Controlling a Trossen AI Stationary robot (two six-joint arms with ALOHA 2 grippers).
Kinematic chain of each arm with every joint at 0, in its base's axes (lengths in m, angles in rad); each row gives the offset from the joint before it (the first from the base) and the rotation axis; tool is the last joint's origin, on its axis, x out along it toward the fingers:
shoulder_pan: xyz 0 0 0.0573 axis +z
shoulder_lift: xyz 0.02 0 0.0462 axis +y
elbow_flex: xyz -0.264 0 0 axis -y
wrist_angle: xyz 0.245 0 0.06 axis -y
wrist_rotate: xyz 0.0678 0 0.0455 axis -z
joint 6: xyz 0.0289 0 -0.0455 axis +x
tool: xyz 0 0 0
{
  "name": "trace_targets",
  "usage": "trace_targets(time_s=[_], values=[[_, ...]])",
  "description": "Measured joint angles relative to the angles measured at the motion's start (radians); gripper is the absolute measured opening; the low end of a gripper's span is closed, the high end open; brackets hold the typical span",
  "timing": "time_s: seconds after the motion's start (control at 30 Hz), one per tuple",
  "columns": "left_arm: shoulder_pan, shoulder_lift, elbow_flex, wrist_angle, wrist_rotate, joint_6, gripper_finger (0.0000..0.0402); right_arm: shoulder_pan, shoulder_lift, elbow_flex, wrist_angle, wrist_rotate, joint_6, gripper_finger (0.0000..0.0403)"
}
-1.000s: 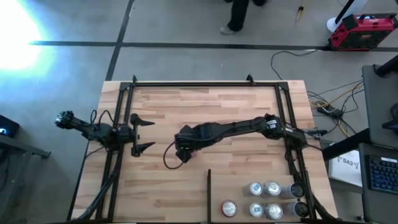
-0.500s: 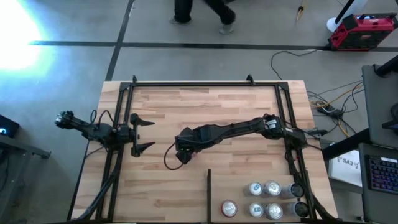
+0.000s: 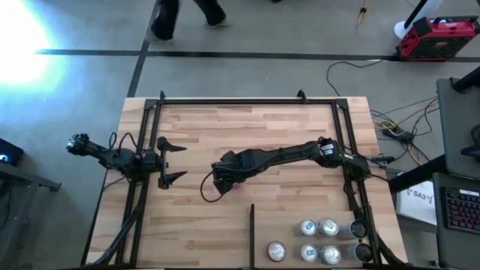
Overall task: Place canned beverage on shelf
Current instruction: Put the orange soda can aligned with the orange soda can on the shelf
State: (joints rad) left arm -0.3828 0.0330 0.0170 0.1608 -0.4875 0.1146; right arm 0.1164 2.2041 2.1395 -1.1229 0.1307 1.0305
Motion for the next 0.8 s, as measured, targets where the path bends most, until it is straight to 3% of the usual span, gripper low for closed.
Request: trace_targets(time_s=[0.4, 0.63, 0.8], values=[[0.0, 0.0, 0.0, 0.0, 0.0, 0.0, 0.04, 0.005, -0.014, 0.208, -0.375, 0.064, 0.157, 0.0289], [0.0, 0.0, 0.0, 0.0, 0.0, 0.0, 0.04, 0.053, -0.043, 0.206, -0.45, 0.059, 0.259, 0.0289], [0.0, 0.0, 0.0, 0.0, 0.0, 0.0, 0.04, 0.089, -0.138, 0.123, -0.446, 0.064, 0.328, 0.0289]])
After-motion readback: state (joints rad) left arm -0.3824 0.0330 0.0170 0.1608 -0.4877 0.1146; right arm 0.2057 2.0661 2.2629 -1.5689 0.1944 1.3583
